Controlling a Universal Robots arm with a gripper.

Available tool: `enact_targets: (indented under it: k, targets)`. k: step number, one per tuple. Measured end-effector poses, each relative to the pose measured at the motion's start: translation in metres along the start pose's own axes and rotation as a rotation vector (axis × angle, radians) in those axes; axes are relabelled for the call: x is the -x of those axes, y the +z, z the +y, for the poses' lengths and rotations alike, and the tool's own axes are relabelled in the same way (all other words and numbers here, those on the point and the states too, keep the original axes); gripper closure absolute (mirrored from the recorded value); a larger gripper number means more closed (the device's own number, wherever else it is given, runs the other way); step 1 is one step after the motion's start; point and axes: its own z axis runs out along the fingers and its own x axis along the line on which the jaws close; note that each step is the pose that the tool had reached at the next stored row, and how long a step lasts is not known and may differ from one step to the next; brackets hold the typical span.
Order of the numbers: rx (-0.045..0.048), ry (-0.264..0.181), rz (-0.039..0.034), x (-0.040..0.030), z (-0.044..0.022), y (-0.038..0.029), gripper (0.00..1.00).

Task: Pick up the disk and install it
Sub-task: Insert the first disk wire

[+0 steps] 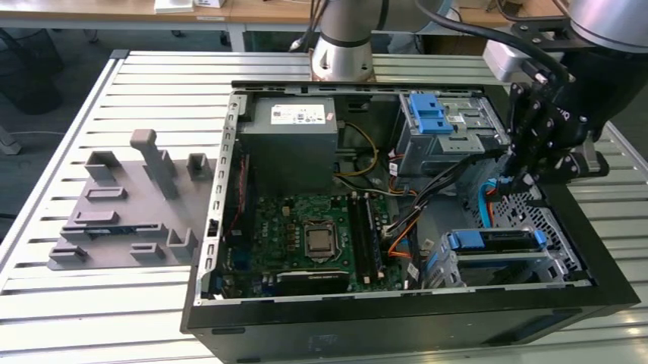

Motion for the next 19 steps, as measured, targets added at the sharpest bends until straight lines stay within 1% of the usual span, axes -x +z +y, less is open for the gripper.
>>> enact_targets:
  k: [2,4,6,7,9,10,11,12,13,16,19]
  targets:
    - [0.0000,0.002,0.0014,0.0037,0.0004,0.0022,0.69]
    - [0.0000,0.004,0.0043,0.0074,0.0005,0.0043,0.69]
    - [-0.0003,0.005,0.0088,0.0089,0.0007,0.0065,0.69]
    - [-0.0013,0.006,0.0147,0.0090,0.0008,0.0073,0.69]
    - [-0.0030,0.005,0.0293,0.0094,0.0008,0.0086,0.69]
    - [-0.0038,0.005,0.0363,0.0096,0.0009,0.0093,0.71]
    - [-0.0041,0.005,0.0439,0.0098,0.0009,0.0098,0.77]
    - [-0.0042,0.005,0.0486,0.0099,0.0009,0.0101,0.77]
    - [-0.0043,0.005,0.0512,0.0099,0.0009,0.0103,0.83]
    - [-0.0043,0.007,0.0529,0.0099,0.0010,0.0102,0.84]
    - [-0.0041,0.009,0.0514,0.0099,0.0009,0.0102,0.84]
